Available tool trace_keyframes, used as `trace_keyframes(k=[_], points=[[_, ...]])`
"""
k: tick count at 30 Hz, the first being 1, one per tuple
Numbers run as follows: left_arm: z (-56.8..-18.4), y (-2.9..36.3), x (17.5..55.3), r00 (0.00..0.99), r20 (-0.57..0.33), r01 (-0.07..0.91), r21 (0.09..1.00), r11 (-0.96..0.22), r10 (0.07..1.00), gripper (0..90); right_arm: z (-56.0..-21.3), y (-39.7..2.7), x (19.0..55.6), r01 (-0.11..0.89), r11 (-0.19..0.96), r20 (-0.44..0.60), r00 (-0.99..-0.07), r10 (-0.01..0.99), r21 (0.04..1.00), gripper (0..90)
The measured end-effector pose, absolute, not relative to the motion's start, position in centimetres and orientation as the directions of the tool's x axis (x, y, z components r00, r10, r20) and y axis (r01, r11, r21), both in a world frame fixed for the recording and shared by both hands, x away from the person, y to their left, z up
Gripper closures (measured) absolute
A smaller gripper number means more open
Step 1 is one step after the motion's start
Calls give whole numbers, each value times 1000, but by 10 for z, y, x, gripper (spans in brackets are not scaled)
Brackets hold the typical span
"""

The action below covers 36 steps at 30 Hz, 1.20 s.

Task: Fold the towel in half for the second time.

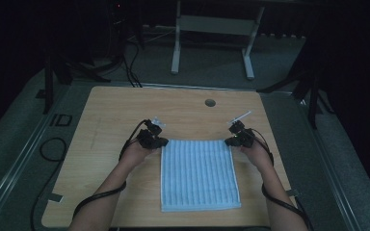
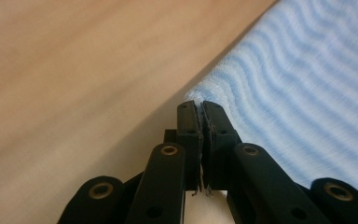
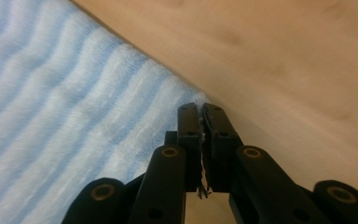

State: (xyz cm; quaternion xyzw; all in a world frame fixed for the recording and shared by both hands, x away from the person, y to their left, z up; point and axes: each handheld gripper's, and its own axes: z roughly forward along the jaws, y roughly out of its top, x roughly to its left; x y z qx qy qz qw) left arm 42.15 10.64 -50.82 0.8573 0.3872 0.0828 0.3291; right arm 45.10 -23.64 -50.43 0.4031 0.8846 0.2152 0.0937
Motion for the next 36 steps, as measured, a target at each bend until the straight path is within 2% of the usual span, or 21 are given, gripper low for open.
trace_keyframes(k=[8,16,25,29,36], points=[[-468,113,421,695,-115,567,696,-441,710,861,-460,-242,450,624,558,-20,-656,754,547,862],[-459,128,380,742,-151,529,730,-432,653,861,-438,-257,404,549,548,-9,-701,713,631,862],[-472,130,324,799,-164,494,727,-476,578,860,-447,-267,335,489,581,-21,-753,658,650,862],[-480,128,304,810,-202,501,725,-473,550,859,-457,-270,310,488,596,-19,-764,645,637,861],[-491,123,279,846,-195,466,723,-510,497,857,-471,-281,277,514,579,19,-758,652,633,860]])
